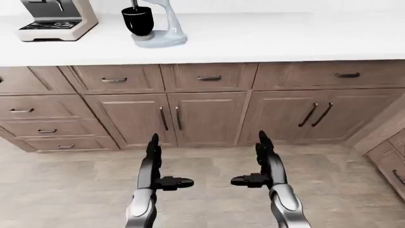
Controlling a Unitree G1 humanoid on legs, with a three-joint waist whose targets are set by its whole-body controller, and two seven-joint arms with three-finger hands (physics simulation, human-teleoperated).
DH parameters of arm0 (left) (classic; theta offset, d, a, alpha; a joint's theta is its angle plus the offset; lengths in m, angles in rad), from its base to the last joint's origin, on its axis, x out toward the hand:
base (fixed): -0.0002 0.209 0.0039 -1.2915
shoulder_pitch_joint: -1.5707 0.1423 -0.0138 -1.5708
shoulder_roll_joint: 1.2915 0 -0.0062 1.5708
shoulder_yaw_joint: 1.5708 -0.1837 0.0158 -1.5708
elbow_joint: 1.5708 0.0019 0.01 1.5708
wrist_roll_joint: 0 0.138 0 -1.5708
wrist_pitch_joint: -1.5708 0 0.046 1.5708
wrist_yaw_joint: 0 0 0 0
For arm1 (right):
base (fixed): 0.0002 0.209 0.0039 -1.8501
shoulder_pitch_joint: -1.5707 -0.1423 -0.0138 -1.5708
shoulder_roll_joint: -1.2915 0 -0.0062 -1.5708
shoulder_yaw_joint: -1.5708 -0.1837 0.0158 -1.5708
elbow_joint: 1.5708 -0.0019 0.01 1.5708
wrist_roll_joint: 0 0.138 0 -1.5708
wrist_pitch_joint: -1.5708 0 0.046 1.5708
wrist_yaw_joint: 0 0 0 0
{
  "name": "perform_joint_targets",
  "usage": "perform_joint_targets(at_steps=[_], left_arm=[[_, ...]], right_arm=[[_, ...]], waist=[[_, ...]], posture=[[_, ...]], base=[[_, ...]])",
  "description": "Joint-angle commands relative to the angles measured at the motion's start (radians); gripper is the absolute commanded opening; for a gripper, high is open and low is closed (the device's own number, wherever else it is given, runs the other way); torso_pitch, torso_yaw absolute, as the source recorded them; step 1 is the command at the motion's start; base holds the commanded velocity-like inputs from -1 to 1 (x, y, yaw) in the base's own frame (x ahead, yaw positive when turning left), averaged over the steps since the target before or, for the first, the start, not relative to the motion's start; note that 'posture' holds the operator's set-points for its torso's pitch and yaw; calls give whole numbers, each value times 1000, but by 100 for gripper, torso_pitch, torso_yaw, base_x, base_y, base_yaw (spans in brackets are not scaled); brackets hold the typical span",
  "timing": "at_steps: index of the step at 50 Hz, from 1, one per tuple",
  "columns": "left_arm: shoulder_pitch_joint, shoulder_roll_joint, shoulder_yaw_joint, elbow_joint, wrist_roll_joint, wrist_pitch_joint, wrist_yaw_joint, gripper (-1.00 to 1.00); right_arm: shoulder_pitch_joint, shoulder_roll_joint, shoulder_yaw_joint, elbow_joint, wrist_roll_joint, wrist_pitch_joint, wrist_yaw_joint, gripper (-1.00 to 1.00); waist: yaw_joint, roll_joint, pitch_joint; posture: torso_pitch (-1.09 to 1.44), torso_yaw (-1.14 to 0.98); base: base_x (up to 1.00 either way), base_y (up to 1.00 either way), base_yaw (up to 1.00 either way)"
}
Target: Open the stand mixer head.
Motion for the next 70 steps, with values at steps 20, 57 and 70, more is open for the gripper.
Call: perform_joint_targets(at_steps=[20,57,70], left_arm=[[-30,10,4,-155,0,-121,-26,100],[-136,33,126,-1013,-396,229,35,100],[-160,86,142,-1124,-515,237,81,100]], right_arm=[[-6,5,5,-215,55,-35,45,100],[-157,-72,-159,-1107,646,454,-135,100],[-116,-414,-51,-1134,966,58,-293,100]], waist=[[8,-4,-88],[12,-6,-73],[10,-12,-60]], posture=[[0,0],[0,0],[0,0]], base=[[0,0,0],[0,0,0],[0,0,0]])
